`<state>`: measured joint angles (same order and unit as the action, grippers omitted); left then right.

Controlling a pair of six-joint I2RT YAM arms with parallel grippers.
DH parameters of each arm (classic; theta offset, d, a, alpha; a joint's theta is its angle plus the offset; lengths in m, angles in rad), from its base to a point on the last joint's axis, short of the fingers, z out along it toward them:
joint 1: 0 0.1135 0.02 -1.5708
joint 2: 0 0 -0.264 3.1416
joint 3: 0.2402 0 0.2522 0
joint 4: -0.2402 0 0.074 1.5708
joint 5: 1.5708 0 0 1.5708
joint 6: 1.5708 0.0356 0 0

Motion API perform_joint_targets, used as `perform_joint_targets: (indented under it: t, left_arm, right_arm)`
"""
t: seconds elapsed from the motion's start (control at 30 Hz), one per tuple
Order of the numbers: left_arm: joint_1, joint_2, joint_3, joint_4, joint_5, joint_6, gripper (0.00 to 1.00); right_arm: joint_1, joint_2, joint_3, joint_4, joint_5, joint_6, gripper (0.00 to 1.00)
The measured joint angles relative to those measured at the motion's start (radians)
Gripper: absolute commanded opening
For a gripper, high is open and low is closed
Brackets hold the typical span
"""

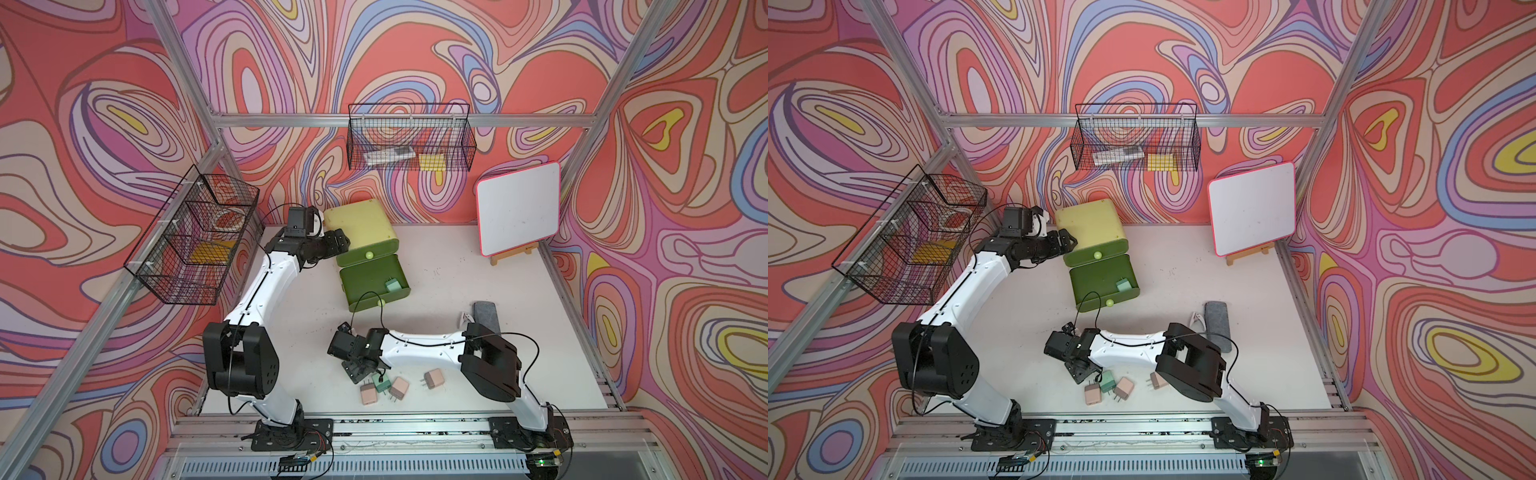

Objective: Place the plugs into the drawer by color
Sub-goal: Pick up the plug from the center of the board.

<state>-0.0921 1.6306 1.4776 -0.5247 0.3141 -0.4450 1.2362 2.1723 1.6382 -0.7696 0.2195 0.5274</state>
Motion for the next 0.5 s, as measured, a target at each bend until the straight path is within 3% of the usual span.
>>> perform_joint_targets:
  t: [0.33, 0.5]
  left_arm:
    - [0.000, 0.000, 0.000, 0.000, 0.000, 0.000, 0.86]
    - [0.000, 0.000, 0.000, 0.000, 0.000, 0.000, 0.86]
  right_arm:
    - [-0.006, -0.005, -0.015, 0.014, -0.013, 0.009, 0.45]
    - [-0.009, -0.040, -0.006, -0.009, 0.020, -0.003, 0.41]
